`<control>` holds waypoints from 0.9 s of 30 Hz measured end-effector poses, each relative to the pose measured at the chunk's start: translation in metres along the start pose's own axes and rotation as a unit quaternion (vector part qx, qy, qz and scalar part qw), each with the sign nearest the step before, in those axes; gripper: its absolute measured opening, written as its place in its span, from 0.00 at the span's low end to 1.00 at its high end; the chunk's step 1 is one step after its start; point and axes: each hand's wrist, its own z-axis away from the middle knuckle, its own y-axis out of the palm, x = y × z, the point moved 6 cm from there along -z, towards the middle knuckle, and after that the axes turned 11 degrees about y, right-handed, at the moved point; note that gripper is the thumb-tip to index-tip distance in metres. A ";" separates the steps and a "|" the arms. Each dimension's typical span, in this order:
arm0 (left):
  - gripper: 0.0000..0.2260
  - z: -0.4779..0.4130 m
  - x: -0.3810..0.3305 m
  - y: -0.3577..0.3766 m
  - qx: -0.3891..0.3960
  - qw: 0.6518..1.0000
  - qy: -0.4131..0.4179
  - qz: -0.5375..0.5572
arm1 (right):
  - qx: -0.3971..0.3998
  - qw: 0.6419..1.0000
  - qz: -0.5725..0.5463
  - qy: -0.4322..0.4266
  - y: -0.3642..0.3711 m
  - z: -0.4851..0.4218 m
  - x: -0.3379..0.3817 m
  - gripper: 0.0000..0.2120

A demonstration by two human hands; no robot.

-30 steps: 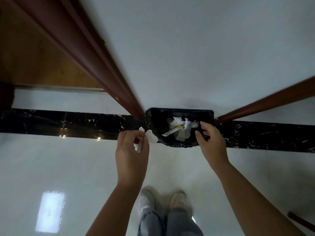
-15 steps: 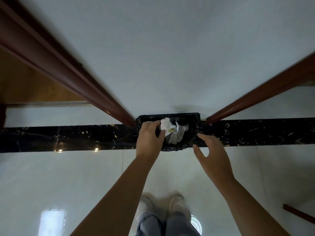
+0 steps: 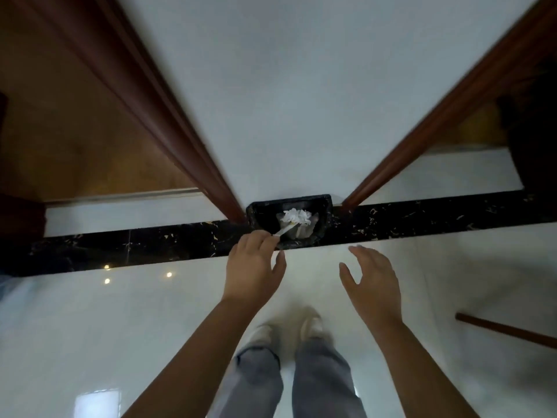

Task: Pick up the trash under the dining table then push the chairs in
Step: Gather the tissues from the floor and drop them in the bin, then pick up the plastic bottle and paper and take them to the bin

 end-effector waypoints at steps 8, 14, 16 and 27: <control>0.15 0.060 -0.076 -0.088 0.020 0.996 0.087 0.020 | -0.054 0.992 0.000 0.118 -0.067 0.162 -0.026 0.17; 0.16 0.078 -0.118 -0.122 0.038 0.982 0.181 0.028 | -0.116 0.971 0.007 0.210 -0.122 0.258 -0.051 0.19; 0.16 0.087 -0.148 -0.123 0.060 0.967 0.242 0.047 | -0.154 0.958 0.005 0.241 -0.143 0.287 -0.057 0.19; 0.16 0.189 -0.361 -0.095 0.190 0.808 0.550 0.092 | -0.347 0.837 -0.048 0.421 -0.220 0.466 -0.109 0.17</control>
